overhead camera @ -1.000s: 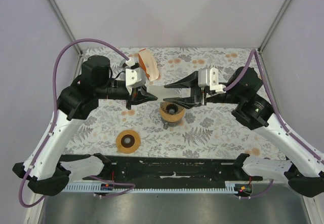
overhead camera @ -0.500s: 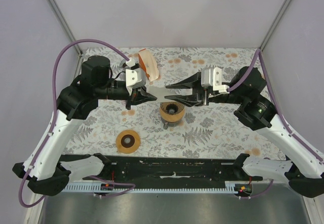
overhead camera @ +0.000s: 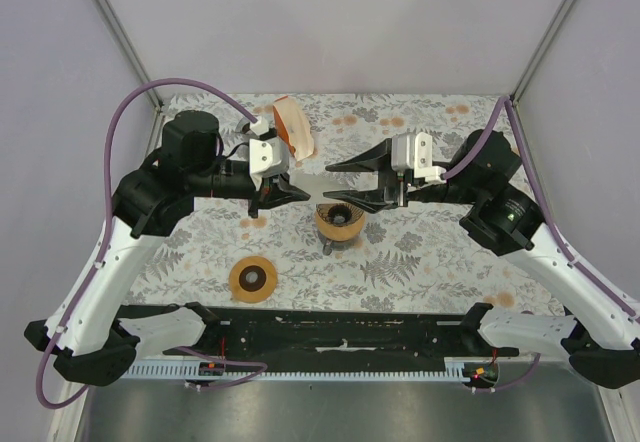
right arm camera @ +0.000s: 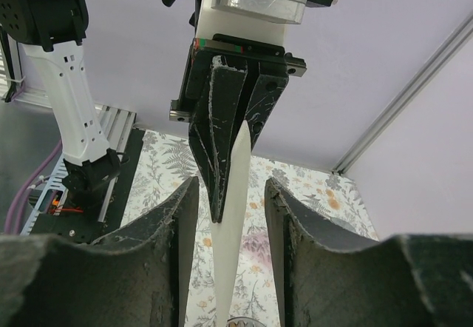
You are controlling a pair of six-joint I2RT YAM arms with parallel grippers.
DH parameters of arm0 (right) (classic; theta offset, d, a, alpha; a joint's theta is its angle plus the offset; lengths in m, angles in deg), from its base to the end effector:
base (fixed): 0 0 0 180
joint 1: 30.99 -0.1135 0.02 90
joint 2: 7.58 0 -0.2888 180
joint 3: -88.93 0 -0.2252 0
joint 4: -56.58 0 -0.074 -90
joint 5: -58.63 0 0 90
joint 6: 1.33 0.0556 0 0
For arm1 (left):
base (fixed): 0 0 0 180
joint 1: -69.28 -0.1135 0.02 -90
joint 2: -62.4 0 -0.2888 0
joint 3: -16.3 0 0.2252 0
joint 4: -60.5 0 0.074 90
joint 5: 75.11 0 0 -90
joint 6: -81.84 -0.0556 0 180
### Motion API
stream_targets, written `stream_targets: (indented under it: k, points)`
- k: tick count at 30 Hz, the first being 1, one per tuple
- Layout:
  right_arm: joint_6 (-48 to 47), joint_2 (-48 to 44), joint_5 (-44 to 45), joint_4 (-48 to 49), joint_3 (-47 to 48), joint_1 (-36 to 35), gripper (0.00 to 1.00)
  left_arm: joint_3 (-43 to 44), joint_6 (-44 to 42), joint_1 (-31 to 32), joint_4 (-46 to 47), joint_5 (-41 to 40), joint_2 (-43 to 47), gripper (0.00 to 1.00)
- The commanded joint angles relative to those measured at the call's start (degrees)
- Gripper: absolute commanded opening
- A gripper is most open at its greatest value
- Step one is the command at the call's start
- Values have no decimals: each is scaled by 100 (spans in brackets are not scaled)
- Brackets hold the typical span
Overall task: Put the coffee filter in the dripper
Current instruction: Pick up the coffee filter from the coffee filter holder.
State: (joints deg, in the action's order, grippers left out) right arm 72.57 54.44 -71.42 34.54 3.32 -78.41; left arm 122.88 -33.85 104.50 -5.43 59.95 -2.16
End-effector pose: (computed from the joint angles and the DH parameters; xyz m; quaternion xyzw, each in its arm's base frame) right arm 0.1018 0.1637 0.5100 -0.5404 0.3733 0.4060 0.6355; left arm 0.1136 -0.1283 0.4791 0.5726 0.5615 -0.3619 0.4753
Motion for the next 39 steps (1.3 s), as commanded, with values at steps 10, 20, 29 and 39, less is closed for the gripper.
stream_targets:
  k: [10,20,29,39]
  points:
    - [36,82,-231,-27,298,-48,34,265,-182,37,21,-50,-48,2]
    - [10,47,-275,-53,271,-83,21,282,-208,46,21,-102,-57,2]
    - [-306,12,-65,-79,157,-311,18,300,-261,55,-32,-146,-75,2]
    - [-517,285,718,-510,482,-382,20,361,-498,108,-199,-190,-66,2]
